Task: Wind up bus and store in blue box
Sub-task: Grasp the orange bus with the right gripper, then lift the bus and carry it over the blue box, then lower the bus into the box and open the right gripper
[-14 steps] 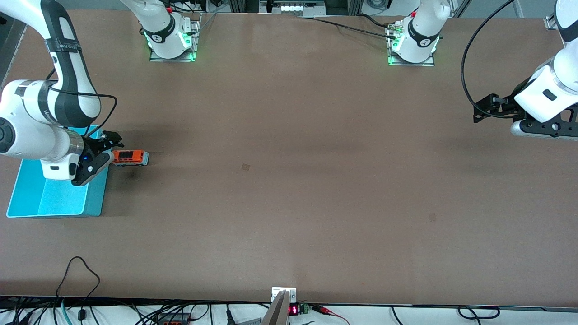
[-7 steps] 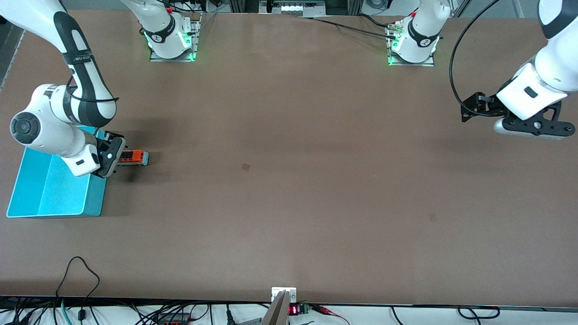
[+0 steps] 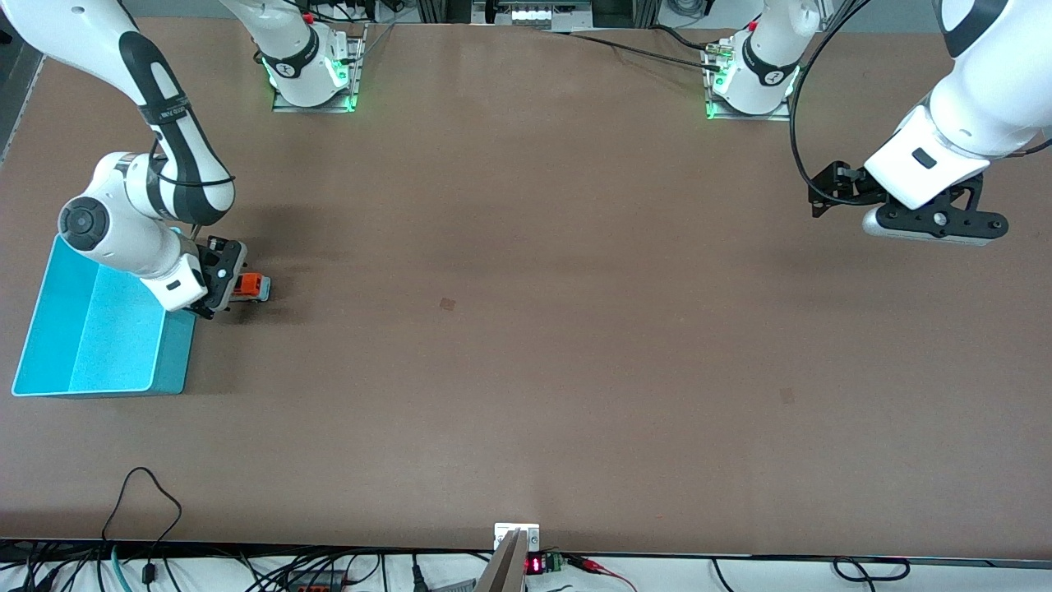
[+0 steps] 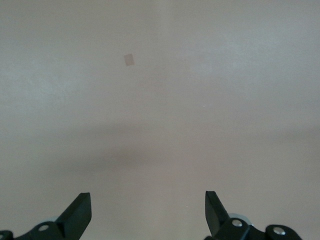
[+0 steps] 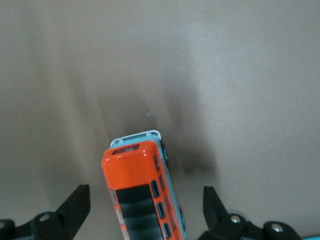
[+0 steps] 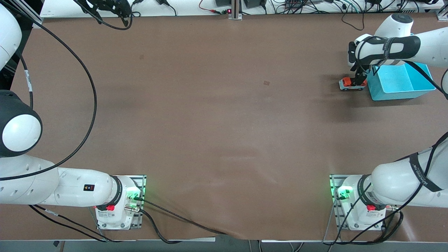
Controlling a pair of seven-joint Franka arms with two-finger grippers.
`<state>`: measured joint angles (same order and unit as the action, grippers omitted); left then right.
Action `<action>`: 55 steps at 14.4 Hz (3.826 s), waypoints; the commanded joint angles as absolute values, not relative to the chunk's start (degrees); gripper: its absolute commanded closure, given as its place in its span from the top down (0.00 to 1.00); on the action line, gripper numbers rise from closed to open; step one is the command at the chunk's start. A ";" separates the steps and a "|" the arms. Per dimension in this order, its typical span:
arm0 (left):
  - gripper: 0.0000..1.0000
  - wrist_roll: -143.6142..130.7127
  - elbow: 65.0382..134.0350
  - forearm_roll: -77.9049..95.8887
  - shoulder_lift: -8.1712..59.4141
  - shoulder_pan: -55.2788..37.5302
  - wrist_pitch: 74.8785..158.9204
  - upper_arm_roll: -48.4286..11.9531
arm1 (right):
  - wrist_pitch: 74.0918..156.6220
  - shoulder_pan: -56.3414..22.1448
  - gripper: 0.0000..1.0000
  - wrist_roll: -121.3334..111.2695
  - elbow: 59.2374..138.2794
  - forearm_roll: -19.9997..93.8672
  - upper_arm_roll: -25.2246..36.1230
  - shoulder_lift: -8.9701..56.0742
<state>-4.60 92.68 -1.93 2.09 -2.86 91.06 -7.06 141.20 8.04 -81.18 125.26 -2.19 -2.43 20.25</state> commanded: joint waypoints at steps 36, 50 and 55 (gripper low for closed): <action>1.00 -5.19 91.85 -2.72 1.58 -2.64 89.91 -7.47 | 124.09 8.18 0.00 -27.01 104.33 4.13 11.59 21.08; 1.00 -5.36 91.41 -2.72 1.67 -2.64 88.86 -7.38 | 136.67 10.90 0.51 -24.61 104.77 3.69 14.06 32.26; 1.00 -5.36 91.41 -2.72 1.76 -2.64 88.77 -7.38 | 136.49 13.09 1.00 -28.64 104.68 4.31 14.06 31.91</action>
<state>-4.73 92.36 -1.93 1.98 -2.83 89.92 -7.06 136.72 11.34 -25.26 105.53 3.22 14.39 32.21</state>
